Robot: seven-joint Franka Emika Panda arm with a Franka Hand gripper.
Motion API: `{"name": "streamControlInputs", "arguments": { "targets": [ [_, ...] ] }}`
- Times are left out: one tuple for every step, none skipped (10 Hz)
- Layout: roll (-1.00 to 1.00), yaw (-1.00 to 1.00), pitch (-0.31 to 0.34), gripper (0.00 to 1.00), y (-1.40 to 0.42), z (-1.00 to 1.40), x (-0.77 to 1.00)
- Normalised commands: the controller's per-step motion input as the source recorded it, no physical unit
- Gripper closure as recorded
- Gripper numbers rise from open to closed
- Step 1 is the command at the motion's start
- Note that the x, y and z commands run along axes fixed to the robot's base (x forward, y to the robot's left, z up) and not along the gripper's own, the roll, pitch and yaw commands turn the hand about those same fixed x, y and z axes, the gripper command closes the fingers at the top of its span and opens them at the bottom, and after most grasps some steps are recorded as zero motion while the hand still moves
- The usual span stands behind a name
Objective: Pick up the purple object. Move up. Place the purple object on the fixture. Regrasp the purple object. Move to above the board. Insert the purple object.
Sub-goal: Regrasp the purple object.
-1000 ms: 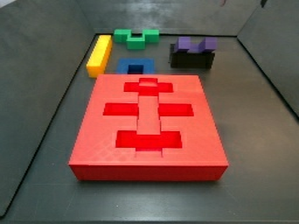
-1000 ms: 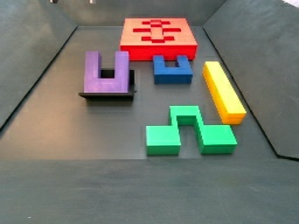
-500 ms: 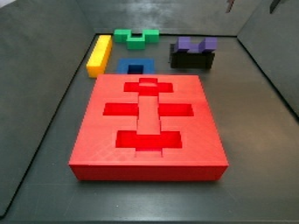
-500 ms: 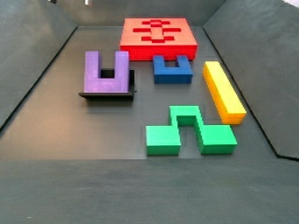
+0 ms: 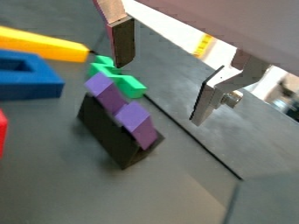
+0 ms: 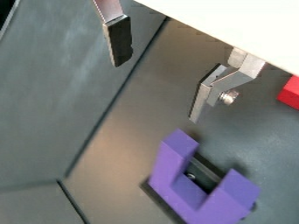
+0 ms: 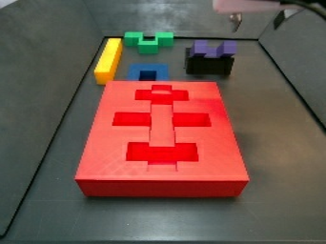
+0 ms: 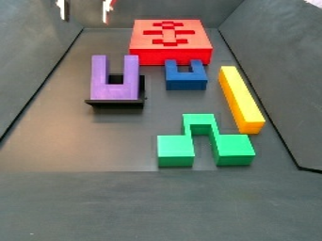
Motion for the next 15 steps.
{"name": "streamControlInputs", "arguments": {
  "targets": [
    [0.74,0.5,0.051,0.0,0.02,-0.47,-0.19],
    [0.97,0.51,0.117,0.0,0.14,-0.26,-0.11],
    [0.89,0.43,0.123,0.0,0.09,-0.31,-0.02],
    [0.78,0.25,0.091,0.0,0.0,-0.36,0.0],
    [0.6,0.2,0.103,0.0,0.0,-0.22,0.11],
    [0.35,0.15,0.026,0.0,0.0,-0.1,0.05],
    [0.03,0.04,0.026,0.0,0.0,-0.04,0.0],
    [0.13,0.07,0.034,0.0,0.2,-0.21,0.09],
    [0.24,0.14,0.063,0.0,0.29,-0.31,0.31],
    [0.48,0.14,0.129,0.0,0.11,-0.34,0.25],
    [0.28,0.04,0.051,0.0,0.0,-0.19,0.0],
    [0.19,0.0,0.0,0.0,0.0,-0.23,0.0],
    [0.22,0.06,0.0,0.0,0.01,-0.28,0.0],
    [0.25,0.13,0.0,0.0,0.08,-0.27,0.15],
    [0.22,0.14,0.003,0.0,0.09,-0.23,0.24]
  ]
}}
